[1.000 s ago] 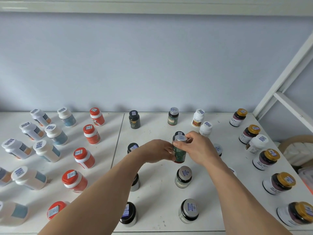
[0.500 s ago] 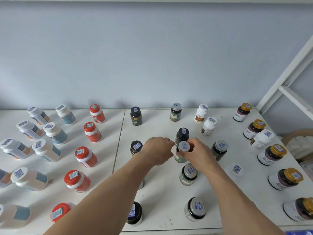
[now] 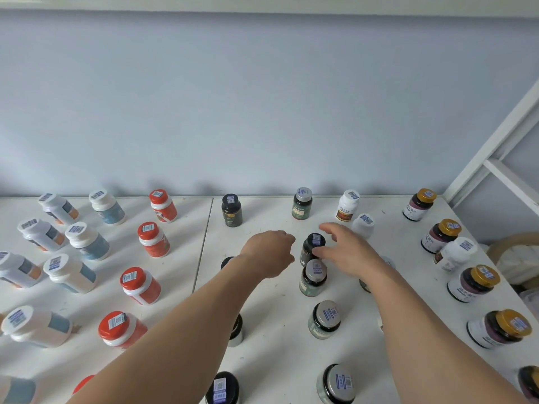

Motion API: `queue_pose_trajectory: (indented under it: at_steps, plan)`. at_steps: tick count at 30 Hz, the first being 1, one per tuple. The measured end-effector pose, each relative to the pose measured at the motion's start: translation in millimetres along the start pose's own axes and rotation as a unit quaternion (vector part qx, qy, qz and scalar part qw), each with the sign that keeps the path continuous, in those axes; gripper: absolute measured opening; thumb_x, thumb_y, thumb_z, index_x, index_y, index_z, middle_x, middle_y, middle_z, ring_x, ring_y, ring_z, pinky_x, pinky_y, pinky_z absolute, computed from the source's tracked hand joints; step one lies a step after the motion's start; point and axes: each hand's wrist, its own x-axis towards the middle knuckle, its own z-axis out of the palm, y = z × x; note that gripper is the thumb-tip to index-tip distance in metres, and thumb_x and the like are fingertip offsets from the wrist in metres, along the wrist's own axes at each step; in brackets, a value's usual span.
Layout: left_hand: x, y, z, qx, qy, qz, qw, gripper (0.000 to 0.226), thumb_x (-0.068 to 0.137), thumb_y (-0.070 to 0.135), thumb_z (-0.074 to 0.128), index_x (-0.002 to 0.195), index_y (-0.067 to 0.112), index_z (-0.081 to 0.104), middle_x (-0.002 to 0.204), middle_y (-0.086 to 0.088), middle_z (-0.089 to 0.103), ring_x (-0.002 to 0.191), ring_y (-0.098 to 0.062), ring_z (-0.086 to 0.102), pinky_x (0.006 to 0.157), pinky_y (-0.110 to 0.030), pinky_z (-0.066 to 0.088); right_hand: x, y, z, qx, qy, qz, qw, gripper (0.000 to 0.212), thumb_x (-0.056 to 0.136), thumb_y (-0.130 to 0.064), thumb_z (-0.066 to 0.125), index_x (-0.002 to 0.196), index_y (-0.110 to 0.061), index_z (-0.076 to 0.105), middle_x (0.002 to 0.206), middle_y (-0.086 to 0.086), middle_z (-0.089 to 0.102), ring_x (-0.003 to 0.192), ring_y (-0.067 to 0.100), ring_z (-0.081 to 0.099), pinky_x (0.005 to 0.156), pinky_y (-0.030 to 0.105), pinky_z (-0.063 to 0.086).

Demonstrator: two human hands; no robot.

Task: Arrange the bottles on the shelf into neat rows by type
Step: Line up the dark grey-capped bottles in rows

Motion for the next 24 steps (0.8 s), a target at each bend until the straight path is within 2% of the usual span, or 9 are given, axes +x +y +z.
queue_pose_trajectory:
  at_steps: [4,9,12,14,18,21,24]
  plan:
    - [9,1,1,-0.040,-0.040,-0.015,0.998,0.048,0.093,0.036,0.053,0.137,0.021,0.045,0.135,-0.001,0.052,0.125,-0.024,0.047,0.096,-0.038,0.042,16,2,0,-0.029,-0.073,-0.023,0.997,0.057,0.084,-0.033,0.068,0.135,-0.040,0.046,0.136,-0.010,0.054,0.121,0.014,0.051,0.101,0.034,0.041]
    - [24,-1,0,-0.125,-0.053,-0.049,0.990,0.061,0.090,0.038,0.059,0.145,0.023,0.037,0.146,0.002,0.045,0.134,-0.019,0.039,0.107,-0.033,0.033,31,1,-6,-0.015,-0.037,-0.050,0.998,0.048,0.084,-0.035,0.068,0.129,-0.035,0.052,0.116,-0.007,0.063,0.099,0.012,0.057,0.081,0.026,0.042]
    - [29,-1,-4,-0.181,-0.056,-0.062,0.980,0.066,0.087,0.037,0.065,0.145,0.023,0.038,0.144,0.003,0.048,0.131,-0.017,0.043,0.107,-0.032,0.036,39,-3,-14,-0.001,-0.020,-0.063,0.998,0.043,0.081,-0.040,0.070,0.121,-0.034,0.057,0.107,-0.009,0.064,0.095,0.012,0.059,0.080,0.028,0.047]
    - [30,-1,-7,-0.202,-0.068,-0.056,0.975,0.065,0.084,0.035,0.068,0.142,0.021,0.042,0.141,0.002,0.051,0.129,-0.017,0.046,0.105,-0.032,0.038,41,-9,-17,0.009,-0.014,-0.067,0.998,0.042,0.079,-0.043,0.072,0.117,-0.032,0.059,0.104,-0.008,0.065,0.095,0.012,0.060,0.080,0.029,0.048]
    - [31,0,-18,-0.279,-0.101,-0.054,0.953,0.044,0.080,0.024,0.071,0.122,0.021,0.059,0.119,0.000,0.065,0.112,-0.019,0.058,0.098,-0.038,0.046,42,-21,-22,0.029,0.017,-0.056,0.998,0.039,0.073,-0.051,0.074,0.103,-0.031,0.060,0.093,-0.013,0.064,0.085,0.006,0.060,0.064,0.021,0.041]
    - [30,-1,-27,-0.317,-0.114,-0.052,0.940,0.031,0.076,0.018,0.070,0.107,0.018,0.064,0.102,-0.003,0.070,0.100,-0.023,0.062,0.092,-0.041,0.050,41,-30,-22,0.020,0.034,-0.039,0.998,0.038,0.070,-0.058,0.073,0.090,-0.030,0.058,0.085,-0.014,0.063,0.078,0.006,0.059,0.061,0.025,0.042]
    - [30,-4,-31,-0.346,-0.132,-0.046,0.928,0.030,0.076,0.014,0.070,0.106,0.016,0.065,0.103,-0.006,0.070,0.097,-0.023,0.061,0.091,-0.040,0.047,39,-38,-19,0.005,0.048,-0.031,0.998,0.041,0.069,-0.060,0.072,0.084,-0.026,0.056,0.081,-0.008,0.064,0.075,0.013,0.061,0.064,0.032,0.046]
